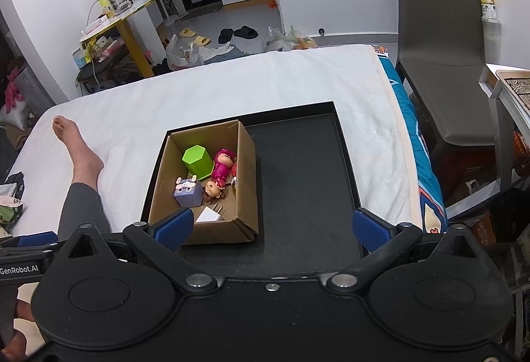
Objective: Organize rigid objects
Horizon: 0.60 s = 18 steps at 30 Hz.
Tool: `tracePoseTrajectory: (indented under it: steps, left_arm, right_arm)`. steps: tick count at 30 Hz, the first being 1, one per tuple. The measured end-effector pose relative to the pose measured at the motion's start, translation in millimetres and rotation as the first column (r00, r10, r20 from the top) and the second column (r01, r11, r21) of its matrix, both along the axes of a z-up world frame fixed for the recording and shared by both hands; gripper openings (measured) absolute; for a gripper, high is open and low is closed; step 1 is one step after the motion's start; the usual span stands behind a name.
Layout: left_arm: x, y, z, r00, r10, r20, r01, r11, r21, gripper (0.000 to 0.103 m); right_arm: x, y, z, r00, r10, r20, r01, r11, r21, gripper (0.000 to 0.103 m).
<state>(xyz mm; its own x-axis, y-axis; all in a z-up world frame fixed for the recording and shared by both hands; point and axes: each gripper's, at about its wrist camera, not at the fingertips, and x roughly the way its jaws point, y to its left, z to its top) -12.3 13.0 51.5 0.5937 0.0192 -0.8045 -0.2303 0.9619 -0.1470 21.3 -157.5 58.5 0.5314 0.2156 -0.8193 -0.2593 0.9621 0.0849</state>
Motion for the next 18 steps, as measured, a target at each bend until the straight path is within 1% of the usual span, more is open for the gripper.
tracePoseTrajectory:
  steps: [18]
  left_arm:
    - [0.7,-4.8,-2.1,1.0,-0.015,-0.003,0.015,1.0,0.002,0.099]
  right_arm:
    - [0.2,-0.8,0.7,1.0,0.001,-0.002,-0.001,1.0,-0.003,0.103]
